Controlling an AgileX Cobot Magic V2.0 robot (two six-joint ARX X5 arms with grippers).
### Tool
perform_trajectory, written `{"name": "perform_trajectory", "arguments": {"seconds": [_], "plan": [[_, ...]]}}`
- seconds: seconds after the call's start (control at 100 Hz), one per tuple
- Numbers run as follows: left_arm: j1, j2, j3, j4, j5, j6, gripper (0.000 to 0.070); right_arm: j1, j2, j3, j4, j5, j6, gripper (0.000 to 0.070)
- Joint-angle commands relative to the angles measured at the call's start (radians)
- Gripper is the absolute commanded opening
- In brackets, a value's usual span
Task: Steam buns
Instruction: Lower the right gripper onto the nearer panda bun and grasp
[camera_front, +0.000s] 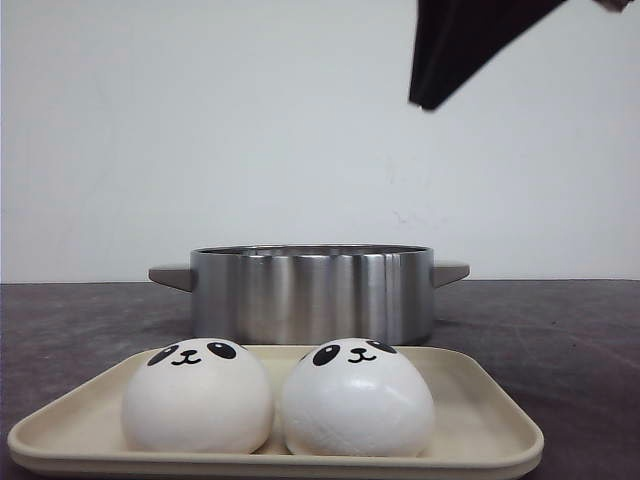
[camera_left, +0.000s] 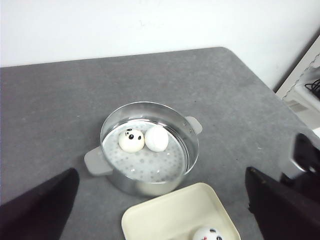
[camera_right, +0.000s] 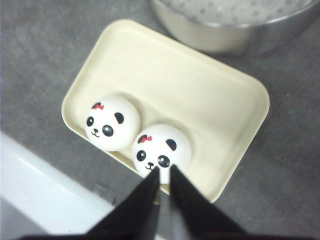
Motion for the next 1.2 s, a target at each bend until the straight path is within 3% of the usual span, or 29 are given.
{"name": "perform_trajectory", "arguments": {"seconds": [0.0,0.12,0.22,0.3,0.7,0.96,1.04,1.19], "plan": [[-0.006,-0.022,0.003,0.006,-0.005,0.014,0.0673,0.019,0.023,0.014,0.014,-0.004,0.022,0.0194],[-0.006,-0.066,-0.013,-0.004,-0.005,0.009,0.0673,0.027,0.051,0.014,0.010,-0.007,0.036,0.0318],[-0.006,-0.079,-0.016,-0.032,-0.005,0.010,0.0673,0.027,0.088,0.014,-0.010,-0.011,0.038,0.0490],[-0.006,-0.082,-0.017,-0.050,-0.005,0.011,0.0673,0.027,0.129,0.014,-0.031,-0.016,0.039,0.0559],[-0.006,-0.086,-0.018,-0.058,-0.005,0.013,0.0673,0.026,0.415,0.014,0.026,-0.128,0.012,0.0556],[-0.006,-0.088,-0.018,-0.074,-0.005,0.013,0.0673,0.024,0.502,0.014,0.078,-0.114,0.012,0.0546],[-0.006,-0.088,-0.018,-0.074,-0.005,0.013,0.0673,0.021,0.509,0.014,0.086,-0.109,0.012,0.0493],[-0.006,-0.088,-0.018,-0.073,-0.005,0.013,0.0673,0.021,0.509,0.014,0.104,-0.084,0.021,0.0290]]}}
